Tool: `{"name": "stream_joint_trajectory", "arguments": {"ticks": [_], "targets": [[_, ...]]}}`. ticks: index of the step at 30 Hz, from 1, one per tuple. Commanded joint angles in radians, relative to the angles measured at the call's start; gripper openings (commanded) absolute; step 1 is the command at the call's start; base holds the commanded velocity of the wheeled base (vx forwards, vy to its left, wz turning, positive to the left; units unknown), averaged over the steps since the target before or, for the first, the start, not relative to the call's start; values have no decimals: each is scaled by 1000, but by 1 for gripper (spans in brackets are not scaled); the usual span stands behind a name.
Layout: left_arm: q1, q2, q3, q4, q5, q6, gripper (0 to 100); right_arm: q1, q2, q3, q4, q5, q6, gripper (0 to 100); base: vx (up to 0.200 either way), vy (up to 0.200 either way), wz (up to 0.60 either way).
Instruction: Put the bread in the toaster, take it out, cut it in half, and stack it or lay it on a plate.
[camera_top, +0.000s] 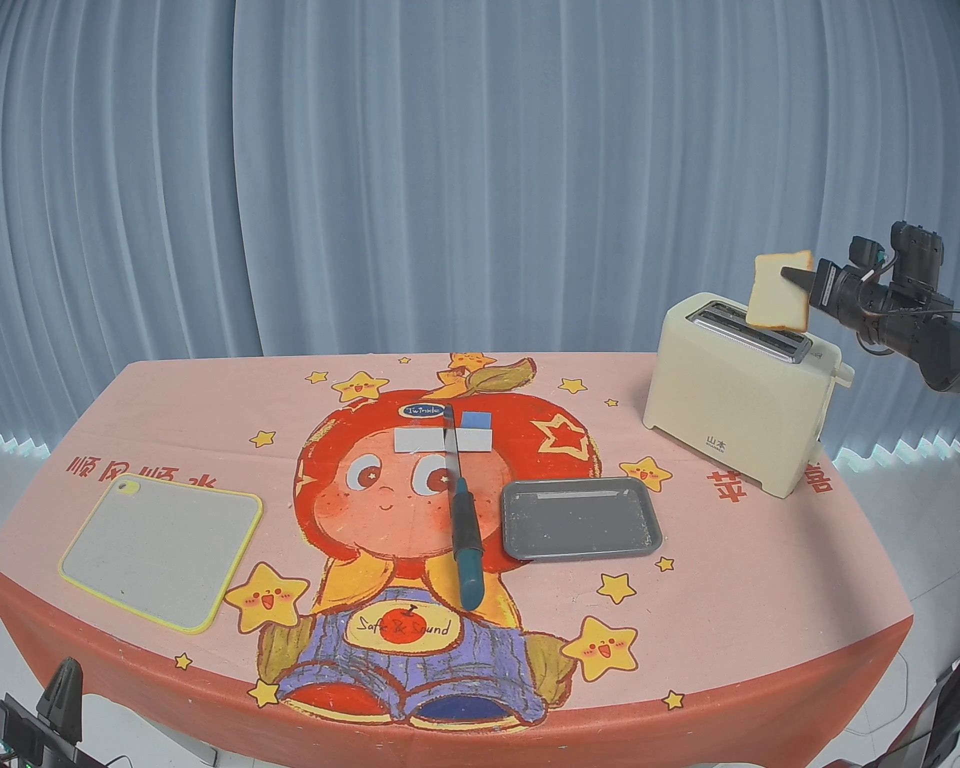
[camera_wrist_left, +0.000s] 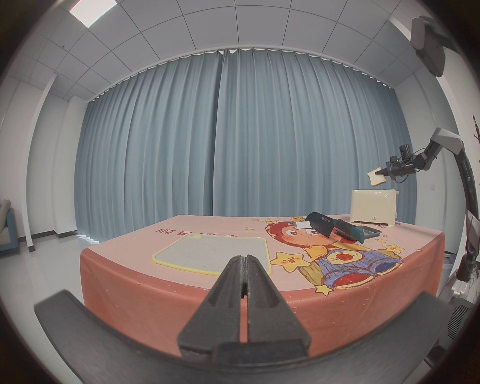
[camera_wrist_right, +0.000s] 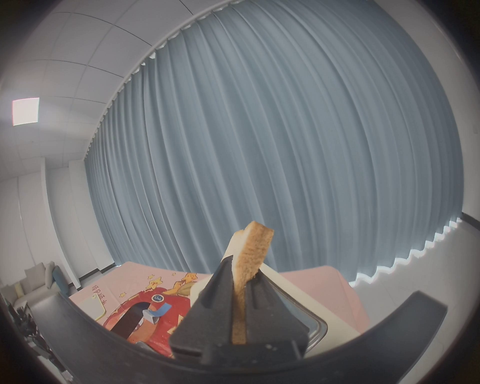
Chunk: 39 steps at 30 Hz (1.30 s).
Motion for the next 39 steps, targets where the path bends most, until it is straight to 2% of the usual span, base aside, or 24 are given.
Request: {"name": "stream_joint_trajectory", "arguments": {"ticks": [1, 6, 13, 25, 29, 32, 33, 37, 39], "targets": [[0, -6, 18, -1, 1, 0, 0, 2, -83, 78, -78, 1, 4, 0, 0, 0, 0], [0, -6, 18, -1, 1, 0, 0, 31, -165, 200, -214, 0, 2, 0, 0, 0, 0], [0, -6, 18, -1, 1, 0, 0, 71, -279, 353, -344, -2, 1, 0, 0, 0, 0], [0, -6, 18, -1, 1, 0, 0, 149, -411, 586, -486, -16, -1, 0, 0, 0, 0], [0, -6, 18, -1, 2, 0, 0, 183, -425, 716, -555, -19, -10, 0, 0, 0, 0], [0, -6, 18, -1, 1, 0, 0, 186, -422, 772, -621, -26, -12, 0, 0, 0, 0], [0, -6, 18, -1, 1, 0, 0, 184, -418, 830, -691, -26, -12, 0, 0, 0, 0], [0, -6, 18, -1, 1, 0, 0, 181, -420, 950, -832, -26, -15, 0, 0, 0, 0], [0, -6, 18, -1, 1, 0, 0, 184, -417, 970, -864, -23, -15, 0, 0, 0, 0]]}}
